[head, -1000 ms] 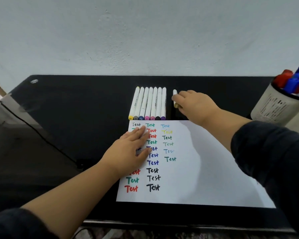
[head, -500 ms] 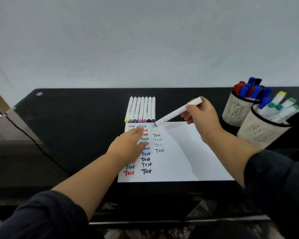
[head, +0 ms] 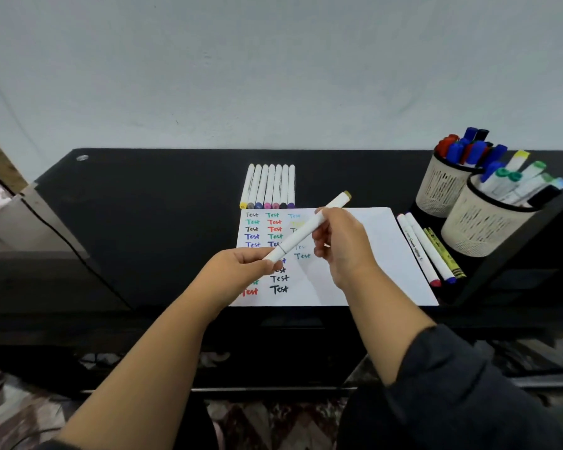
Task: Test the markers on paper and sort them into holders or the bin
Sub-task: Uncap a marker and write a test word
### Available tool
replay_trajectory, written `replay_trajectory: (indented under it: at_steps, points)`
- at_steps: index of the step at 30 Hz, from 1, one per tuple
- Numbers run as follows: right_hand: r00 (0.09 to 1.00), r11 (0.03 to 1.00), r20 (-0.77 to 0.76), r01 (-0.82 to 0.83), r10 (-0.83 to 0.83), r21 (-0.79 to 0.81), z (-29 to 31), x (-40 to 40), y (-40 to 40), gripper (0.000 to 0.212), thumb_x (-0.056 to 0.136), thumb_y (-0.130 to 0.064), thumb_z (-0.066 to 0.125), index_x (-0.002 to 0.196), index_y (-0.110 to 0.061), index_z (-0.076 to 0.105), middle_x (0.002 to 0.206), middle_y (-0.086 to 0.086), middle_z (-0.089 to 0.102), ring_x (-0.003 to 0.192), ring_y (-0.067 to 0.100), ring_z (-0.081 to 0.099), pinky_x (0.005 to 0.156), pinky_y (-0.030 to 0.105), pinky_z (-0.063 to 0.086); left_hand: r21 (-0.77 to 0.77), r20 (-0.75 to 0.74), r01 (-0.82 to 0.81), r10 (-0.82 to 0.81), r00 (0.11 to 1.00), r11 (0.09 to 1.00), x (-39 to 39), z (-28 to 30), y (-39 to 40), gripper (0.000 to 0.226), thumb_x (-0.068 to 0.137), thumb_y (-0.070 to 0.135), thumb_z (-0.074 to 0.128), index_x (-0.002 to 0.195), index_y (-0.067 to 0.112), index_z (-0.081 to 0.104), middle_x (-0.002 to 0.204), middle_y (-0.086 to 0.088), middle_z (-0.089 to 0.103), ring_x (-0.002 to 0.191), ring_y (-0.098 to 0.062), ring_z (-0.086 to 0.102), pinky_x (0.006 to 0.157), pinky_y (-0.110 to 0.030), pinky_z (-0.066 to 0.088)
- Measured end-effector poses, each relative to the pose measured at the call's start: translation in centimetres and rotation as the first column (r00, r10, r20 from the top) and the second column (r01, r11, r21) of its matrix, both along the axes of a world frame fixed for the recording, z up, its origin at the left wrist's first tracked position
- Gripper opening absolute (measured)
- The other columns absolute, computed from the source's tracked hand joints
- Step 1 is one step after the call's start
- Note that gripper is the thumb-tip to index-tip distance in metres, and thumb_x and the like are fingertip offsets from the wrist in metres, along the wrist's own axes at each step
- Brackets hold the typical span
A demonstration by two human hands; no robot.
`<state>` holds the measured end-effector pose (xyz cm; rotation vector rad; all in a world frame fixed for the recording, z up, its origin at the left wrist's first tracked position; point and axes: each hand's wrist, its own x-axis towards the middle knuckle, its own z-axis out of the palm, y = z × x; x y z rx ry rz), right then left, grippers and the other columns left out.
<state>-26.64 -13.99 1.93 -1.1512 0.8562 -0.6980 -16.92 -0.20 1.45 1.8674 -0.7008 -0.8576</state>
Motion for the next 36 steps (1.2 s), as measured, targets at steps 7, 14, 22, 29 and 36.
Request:
replay_trajectory:
  at_steps: [7,14,22,29,36]
  points:
    - [0.983,0.985,-0.067,-0.172,0.17,-0.017,-1.2,-0.2,1.4,0.014,0.091,-0.023,0.061,0.083,-0.013,0.061,0.047,-0.005,0.046,0.043,0.007,0.038,0.044,0.02,0.033,-0.044,0.025,0.015,-0.014,1.0,0.999,-1.0,-0.6,0.4,0.02,0.087,0.027,0.063,0.089,0.046,0.07,0.092,0.011,0.072,0.089,-0.022,0.059,0.079,-0.03,0.048]
    - [0.987,0.987,-0.01,-0.158,0.158,-0.032,-1.5,-0.4,1.6,0.017,0.089,-0.025,0.065,0.078,-0.014,0.057,0.045,-0.006,0.046,0.043,0.008,0.036,0.041,0.019,0.031,-0.021,0.004,0.022,-0.022,1.0,1.0,-0.9,-0.4,-0.2,0.007,0.081,0.035,0.07,0.083,0.03,0.075,0.081,0.016,0.072,0.087,-0.001,0.063,0.074,-0.018,0.044]
    - [0.983,0.983,0.002,-0.184,0.184,-0.014,-1.3,-0.2,2.3,0.029,0.096,-0.013,0.051,0.067,-0.017,0.047,0.039,-0.012,0.041,0.04,0.007,0.025,0.044,0.022,0.022,-0.037,-0.128,0.081,-0.085,0.988,0.996,-0.6,-0.6,-0.3,0.013,0.087,0.02,0.064,0.081,0.013,0.073,0.072,0.002,0.072,0.071,-0.007,0.068,0.075,-0.02,0.052]
    - [0.983,0.983,-0.016,-0.185,0.185,-0.008,-1.1,0.0,2.5,0.03,0.097,-0.012,0.05,0.067,-0.017,0.047,0.04,-0.012,0.047,0.04,0.007,0.026,0.045,0.021,0.022,-0.015,-0.207,0.082,-0.083,0.975,0.997,-0.4,-0.5,-0.2,0.018,0.089,0.02,0.061,0.075,0.016,0.072,0.072,0.001,0.072,0.073,-0.009,0.069,0.076,-0.023,0.049]
    - [0.982,0.99,-0.118,-0.142,0.144,0.027,-1.1,0.2,2.4,0.019,0.095,-0.015,0.05,0.076,-0.014,0.052,0.039,-0.012,0.045,0.037,0.006,0.027,0.044,0.022,0.023,0.024,0.049,0.039,-0.04,0.998,0.999,-1.2,-0.5,-0.3,0.017,0.089,0.026,0.061,0.076,0.024,0.072,0.068,0.01,0.071,0.062,0.007,0.061,0.068,-0.019,0.044]
